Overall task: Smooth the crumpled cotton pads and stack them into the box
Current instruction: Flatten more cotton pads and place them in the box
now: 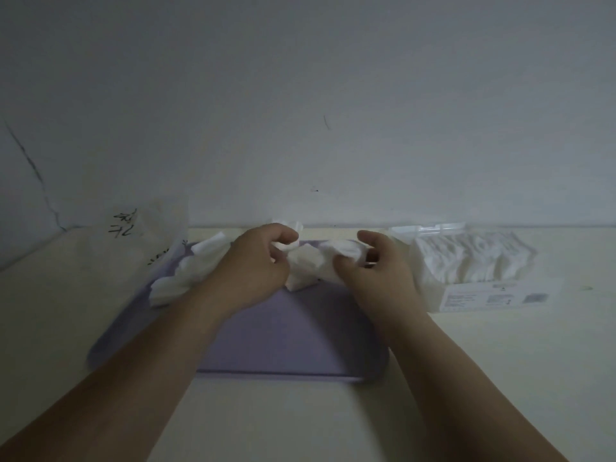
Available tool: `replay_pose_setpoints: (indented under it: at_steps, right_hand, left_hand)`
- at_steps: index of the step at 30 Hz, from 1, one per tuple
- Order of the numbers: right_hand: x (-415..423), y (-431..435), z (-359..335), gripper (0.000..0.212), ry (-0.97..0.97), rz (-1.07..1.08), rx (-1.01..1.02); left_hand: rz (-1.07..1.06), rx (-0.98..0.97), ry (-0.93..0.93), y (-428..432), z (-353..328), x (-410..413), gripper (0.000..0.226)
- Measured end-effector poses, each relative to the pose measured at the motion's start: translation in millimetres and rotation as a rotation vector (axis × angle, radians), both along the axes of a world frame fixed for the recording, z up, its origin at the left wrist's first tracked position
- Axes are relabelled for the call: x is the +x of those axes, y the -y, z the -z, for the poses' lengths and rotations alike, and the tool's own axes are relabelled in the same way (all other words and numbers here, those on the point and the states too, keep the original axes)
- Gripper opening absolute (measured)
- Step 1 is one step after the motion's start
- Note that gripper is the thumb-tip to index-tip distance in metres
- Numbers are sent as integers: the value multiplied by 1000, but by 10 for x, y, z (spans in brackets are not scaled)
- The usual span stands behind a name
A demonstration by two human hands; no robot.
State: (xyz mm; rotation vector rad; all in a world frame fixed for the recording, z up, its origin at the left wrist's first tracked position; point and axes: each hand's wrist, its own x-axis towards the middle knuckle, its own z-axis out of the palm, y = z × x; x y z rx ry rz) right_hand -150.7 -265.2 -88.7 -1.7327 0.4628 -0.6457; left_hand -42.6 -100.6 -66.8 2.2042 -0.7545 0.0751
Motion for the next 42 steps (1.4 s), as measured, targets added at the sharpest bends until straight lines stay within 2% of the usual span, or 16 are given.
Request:
replay_pose_setpoints:
  at_steps: [2, 4, 7, 12, 17, 20, 22, 24, 26, 27, 28, 30, 32, 35, 39, 42]
  right_hand:
    - [-12, -30, -9, 63, 34, 64, -16]
    - [-4, -49, -4, 64, 56, 97, -14]
    - [-9, -47, 14, 65, 58, 111, 0]
    - [12, -63, 57, 62, 55, 133, -25]
    - [31, -120, 78, 57, 33, 82, -46]
    - [48, -159, 89, 56, 37, 50, -55]
    - [47, -174, 98, 56, 35, 38, -60]
    - [39, -171, 100, 54, 42, 33, -56]
    - [32, -162, 100, 53, 51, 24, -54]
    - [32, -161, 104, 53, 50, 17, -61]
    - [28, -162, 104, 53, 50, 7, -70]
    - [23, -167, 109, 52, 51, -15, -84]
    - [33, -164, 117, 53, 57, -45, -67]
    - [57, -135, 154, 59, 45, -120, 22]
    - [78, -77, 193, 44, 54, -244, 89]
    - [78, -62, 210, 42, 70, -300, 118]
  left_hand:
    - [12, 196, 68, 69, 36, 2, 39]
    - [55, 319, 33, 146, 91, -20, 49]
    - [62, 403, 62, 223, 173, -11, 30]
    - [84, 363, 92, 126, 204, -53, 12]
    - [14, 353, 137, -155, 260, -106, 13]
    - [-11, 234, 167, -210, 339, -148, 30]
    - [-10, 185, 145, -191, 348, -162, 31]
    - [-27, 122, 238, -177, 342, -155, 27]
    - [-128, -37, 349, -203, 286, -153, 27]
    - [-168, -153, 297, -237, 269, -159, 22]
    - [-162, -285, 147, -268, 246, -186, 16]
    - [-52, -508, -271, -315, 217, -238, 19]
    - [42, -560, -472, -341, 253, -246, 19]
    - [141, -571, -528, -318, 274, -321, 19]
    - [186, -544, -541, -293, 298, -362, 22]
    - [164, -525, -512, -300, 304, -355, 21]
